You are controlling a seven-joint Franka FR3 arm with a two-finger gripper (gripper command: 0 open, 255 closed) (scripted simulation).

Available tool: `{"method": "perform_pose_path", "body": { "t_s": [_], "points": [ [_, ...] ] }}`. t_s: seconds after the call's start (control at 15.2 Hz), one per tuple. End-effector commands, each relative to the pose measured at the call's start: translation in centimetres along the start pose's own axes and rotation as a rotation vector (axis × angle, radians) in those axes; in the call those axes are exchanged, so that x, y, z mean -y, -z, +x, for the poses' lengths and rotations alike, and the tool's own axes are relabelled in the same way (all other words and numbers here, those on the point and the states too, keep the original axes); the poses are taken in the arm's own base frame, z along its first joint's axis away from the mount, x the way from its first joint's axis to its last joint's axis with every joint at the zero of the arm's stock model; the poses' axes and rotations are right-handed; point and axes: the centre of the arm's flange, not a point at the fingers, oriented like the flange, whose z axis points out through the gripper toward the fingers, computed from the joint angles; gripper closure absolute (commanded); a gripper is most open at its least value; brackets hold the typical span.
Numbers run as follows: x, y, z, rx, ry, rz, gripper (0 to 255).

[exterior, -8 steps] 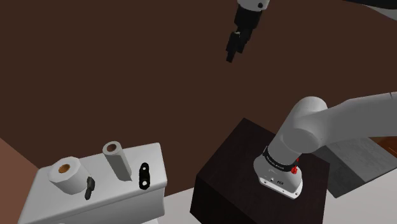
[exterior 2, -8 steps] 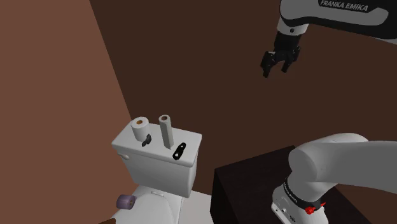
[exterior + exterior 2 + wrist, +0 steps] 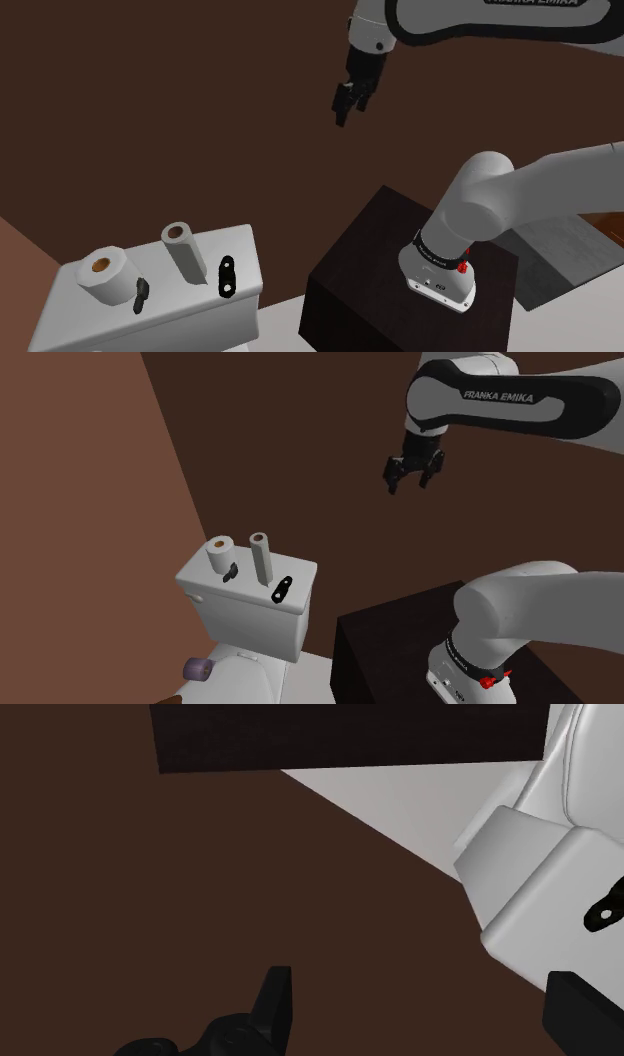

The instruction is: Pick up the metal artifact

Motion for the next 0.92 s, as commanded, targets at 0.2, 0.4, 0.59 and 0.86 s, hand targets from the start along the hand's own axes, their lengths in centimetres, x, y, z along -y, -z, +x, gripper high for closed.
{"method": "perform_pose_path", "body": {
  "t_s": [0.2, 0.4, 0.59, 0.86],
  "points": [
    [4.3, -4.9, 0.4, 0.022, -0.079, 0.01, 0],
    [7.0, -7.7, 0.8, 0.036, -0.124, 0.016, 0],
    [9.7, -10.5, 1.3, 0.05, -0.17, 0.022, 0],
    [13.2, -14.2, 2.1, 0.069, -0.23, 0.029, 0]
  ]
}}
